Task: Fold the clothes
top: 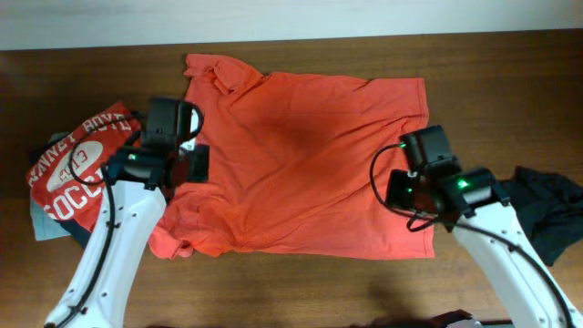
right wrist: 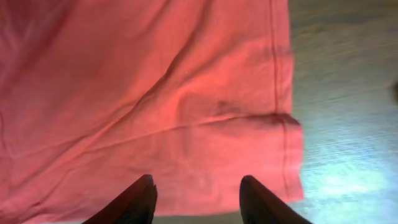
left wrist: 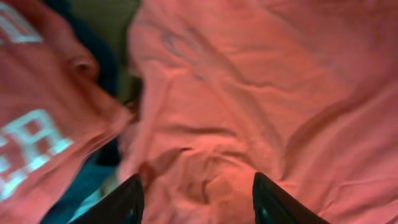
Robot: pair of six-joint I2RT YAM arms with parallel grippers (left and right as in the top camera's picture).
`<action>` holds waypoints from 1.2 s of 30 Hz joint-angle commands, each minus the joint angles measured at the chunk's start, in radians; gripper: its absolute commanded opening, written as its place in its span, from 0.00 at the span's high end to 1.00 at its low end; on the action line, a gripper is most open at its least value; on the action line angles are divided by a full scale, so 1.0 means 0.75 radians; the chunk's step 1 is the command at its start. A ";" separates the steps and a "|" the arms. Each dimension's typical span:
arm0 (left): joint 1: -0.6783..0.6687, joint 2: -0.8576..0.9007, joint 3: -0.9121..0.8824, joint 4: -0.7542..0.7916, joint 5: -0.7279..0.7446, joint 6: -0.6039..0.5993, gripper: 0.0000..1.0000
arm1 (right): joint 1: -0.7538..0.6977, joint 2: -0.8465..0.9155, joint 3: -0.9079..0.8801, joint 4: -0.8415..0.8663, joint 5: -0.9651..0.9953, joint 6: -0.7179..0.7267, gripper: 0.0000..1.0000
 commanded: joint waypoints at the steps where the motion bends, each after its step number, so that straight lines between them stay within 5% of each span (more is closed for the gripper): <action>1: 0.010 0.023 -0.073 0.068 0.145 0.090 0.44 | -0.109 0.100 -0.030 0.048 -0.174 -0.085 0.52; 4: 0.011 0.081 -0.109 0.121 0.146 0.090 0.46 | -0.166 0.248 -0.029 0.112 -0.185 -0.085 0.55; 10: 0.011 0.220 -0.114 0.170 0.146 0.090 0.65 | -0.219 0.542 -0.028 0.272 -0.274 -0.084 0.85; 13: 0.011 0.237 -0.114 0.170 0.146 0.090 0.66 | -0.229 0.636 -0.028 0.333 -0.300 -0.084 0.91; 25: 0.011 0.237 -0.114 0.171 0.146 0.090 0.66 | -0.427 0.822 -0.028 0.377 0.024 0.002 0.95; 32: 0.011 0.237 -0.114 0.193 0.145 0.090 0.65 | -0.666 0.864 -0.021 0.435 -0.105 -0.164 0.95; 36: 0.011 0.237 -0.114 0.232 0.145 0.090 0.45 | -0.689 0.864 0.025 0.427 -0.294 -0.271 0.87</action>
